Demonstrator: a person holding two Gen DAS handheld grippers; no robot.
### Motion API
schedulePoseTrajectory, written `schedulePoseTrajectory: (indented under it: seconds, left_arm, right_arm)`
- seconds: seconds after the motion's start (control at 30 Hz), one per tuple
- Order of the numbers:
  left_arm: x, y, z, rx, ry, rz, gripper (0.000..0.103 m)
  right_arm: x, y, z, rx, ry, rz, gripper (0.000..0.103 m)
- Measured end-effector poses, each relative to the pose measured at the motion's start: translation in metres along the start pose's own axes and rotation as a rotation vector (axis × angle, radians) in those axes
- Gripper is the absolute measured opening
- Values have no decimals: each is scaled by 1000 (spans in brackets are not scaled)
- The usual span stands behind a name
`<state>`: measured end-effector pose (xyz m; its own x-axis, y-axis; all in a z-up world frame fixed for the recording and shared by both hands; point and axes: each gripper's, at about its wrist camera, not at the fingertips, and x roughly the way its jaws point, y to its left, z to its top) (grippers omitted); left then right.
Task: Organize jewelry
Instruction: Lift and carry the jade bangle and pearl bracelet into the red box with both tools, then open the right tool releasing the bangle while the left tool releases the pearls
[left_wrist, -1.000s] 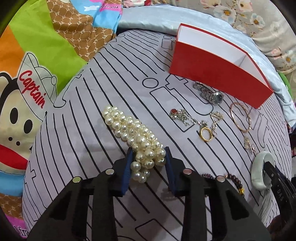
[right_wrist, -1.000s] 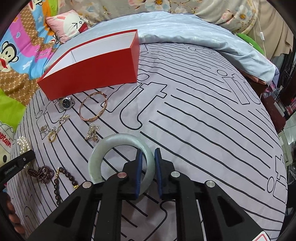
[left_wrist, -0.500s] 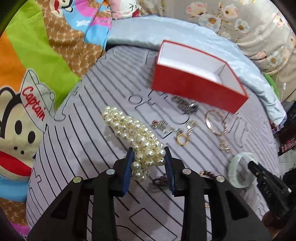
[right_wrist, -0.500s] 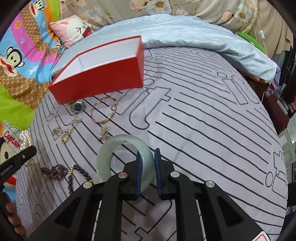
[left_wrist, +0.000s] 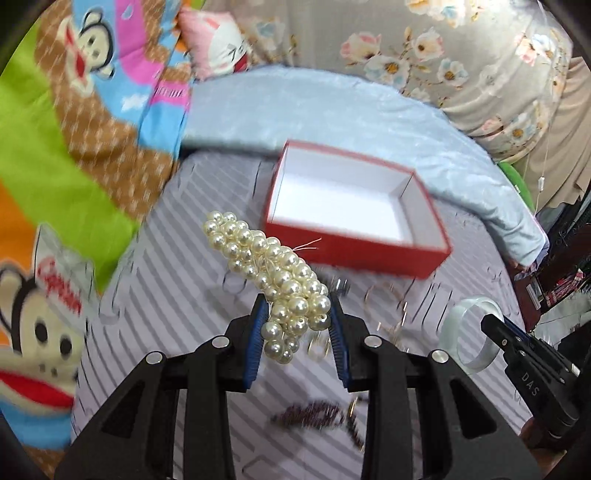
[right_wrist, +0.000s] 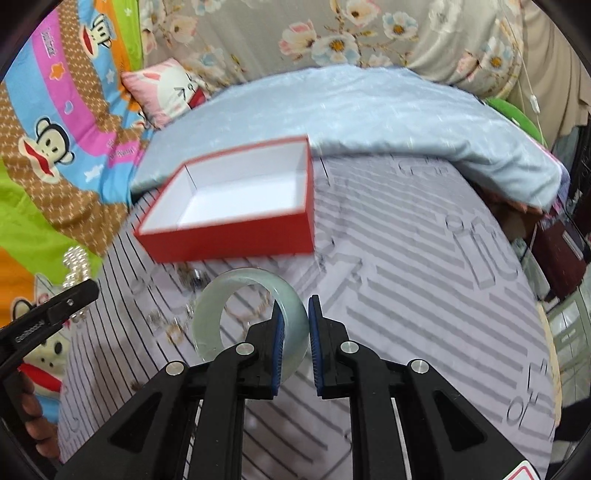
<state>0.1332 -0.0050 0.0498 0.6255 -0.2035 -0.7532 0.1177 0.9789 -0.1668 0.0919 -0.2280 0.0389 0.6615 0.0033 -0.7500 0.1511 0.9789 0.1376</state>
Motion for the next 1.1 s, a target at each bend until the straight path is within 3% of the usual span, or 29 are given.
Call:
schedulePoseTrajectory:
  seconds: [0.23,0.53,0.83,0.9,1.1]
  left_arm:
    - [28,-25,65,62,-81,-9,31]
    - [117,-33,119,69,-44,0,31]
    - [185,-34,132,82,42,1,32]
    - [193,-34,132,84,55,8,33]
    - [188,-30,130,82,19,55,53]
  right_arm:
    - [31,4,72,-21,-52,33,12]
    - [123,18,135,-10,-1,26,12]
    - [183,20,144,-14,80,-6,14]
    - [187,21,144,-18,86,-6,19]
    - [169,31,146,-51,20,-37,27]
